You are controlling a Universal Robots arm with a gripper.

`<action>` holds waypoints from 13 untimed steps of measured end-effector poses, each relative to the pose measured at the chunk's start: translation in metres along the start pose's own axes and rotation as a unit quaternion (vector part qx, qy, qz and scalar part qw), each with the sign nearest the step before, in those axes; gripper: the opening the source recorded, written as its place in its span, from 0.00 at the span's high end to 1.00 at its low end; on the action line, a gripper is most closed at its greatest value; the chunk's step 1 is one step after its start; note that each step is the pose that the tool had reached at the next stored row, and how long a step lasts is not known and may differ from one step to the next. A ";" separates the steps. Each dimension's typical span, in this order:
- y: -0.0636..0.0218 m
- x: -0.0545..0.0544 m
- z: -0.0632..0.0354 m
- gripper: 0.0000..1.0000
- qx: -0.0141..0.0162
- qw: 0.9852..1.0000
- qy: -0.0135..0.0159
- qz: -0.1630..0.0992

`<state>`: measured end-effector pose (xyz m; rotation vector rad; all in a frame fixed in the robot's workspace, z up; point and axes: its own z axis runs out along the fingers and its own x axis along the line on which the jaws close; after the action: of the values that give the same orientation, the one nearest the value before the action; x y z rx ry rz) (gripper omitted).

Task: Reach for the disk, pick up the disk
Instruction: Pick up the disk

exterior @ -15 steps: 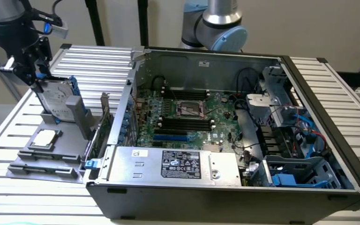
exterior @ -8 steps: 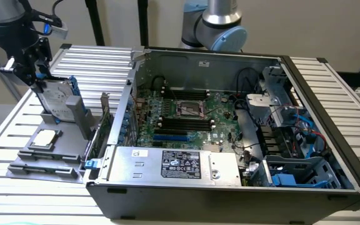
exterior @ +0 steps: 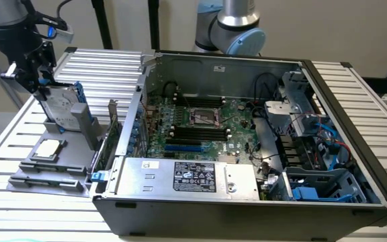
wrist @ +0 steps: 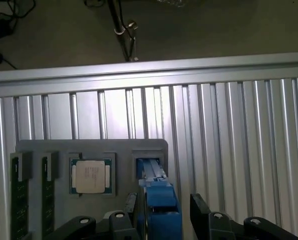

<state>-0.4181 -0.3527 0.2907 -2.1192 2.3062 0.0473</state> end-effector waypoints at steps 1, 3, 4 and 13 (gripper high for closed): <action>0.0000 0.000 0.0001 0.46 0.000 1.000 0.000 0.000; 0.0001 -0.001 0.0002 0.46 0.000 1.000 0.002 0.000; 0.0002 -0.002 0.0003 0.46 -0.001 1.000 0.003 0.000; -0.0001 -0.003 0.0005 0.46 -0.002 1.000 0.009 0.000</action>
<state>-0.4178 -0.3501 0.2903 -2.1301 2.3170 0.0330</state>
